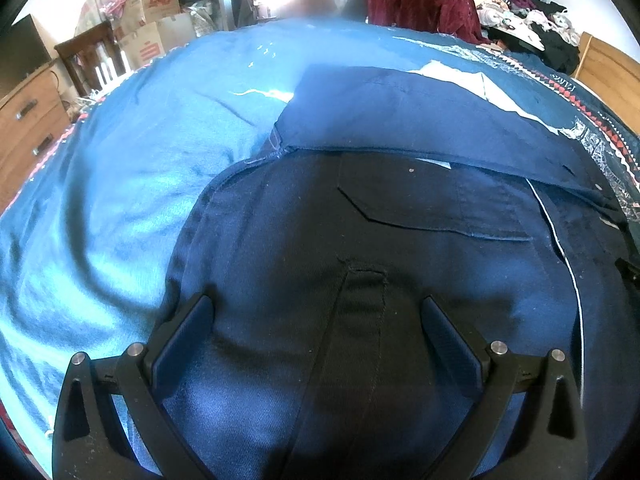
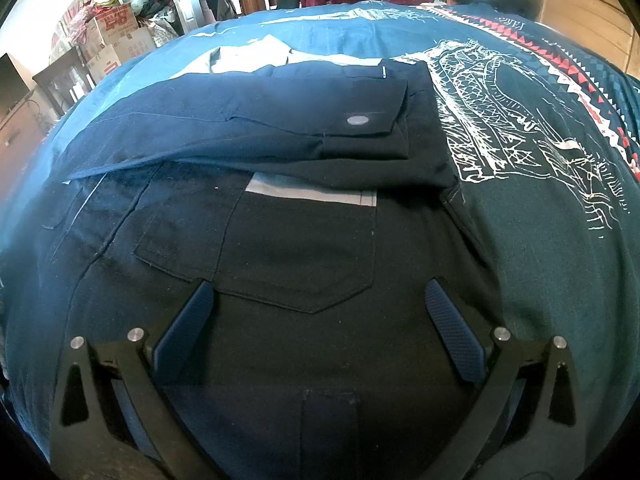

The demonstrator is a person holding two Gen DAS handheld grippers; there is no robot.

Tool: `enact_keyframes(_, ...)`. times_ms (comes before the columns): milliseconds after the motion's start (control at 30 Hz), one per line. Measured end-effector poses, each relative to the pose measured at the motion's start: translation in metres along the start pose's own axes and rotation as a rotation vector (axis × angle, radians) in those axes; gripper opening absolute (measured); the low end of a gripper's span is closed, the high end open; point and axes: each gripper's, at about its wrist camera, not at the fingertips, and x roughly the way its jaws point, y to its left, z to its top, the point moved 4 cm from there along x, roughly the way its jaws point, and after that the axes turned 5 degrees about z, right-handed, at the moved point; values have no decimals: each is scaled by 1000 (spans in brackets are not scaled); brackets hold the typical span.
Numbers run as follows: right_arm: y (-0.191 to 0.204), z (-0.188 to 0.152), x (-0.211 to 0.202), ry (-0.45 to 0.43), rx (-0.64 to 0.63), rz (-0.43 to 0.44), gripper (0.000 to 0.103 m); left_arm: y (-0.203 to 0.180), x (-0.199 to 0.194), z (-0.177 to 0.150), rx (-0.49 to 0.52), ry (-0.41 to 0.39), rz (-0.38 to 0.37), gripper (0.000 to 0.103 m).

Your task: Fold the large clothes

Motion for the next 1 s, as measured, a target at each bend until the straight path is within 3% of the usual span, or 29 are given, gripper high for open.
enact_keyframes(1000,-1,0,-1,-2,-2,-2,103,8,-5,-5,-39,-30,-80,103)
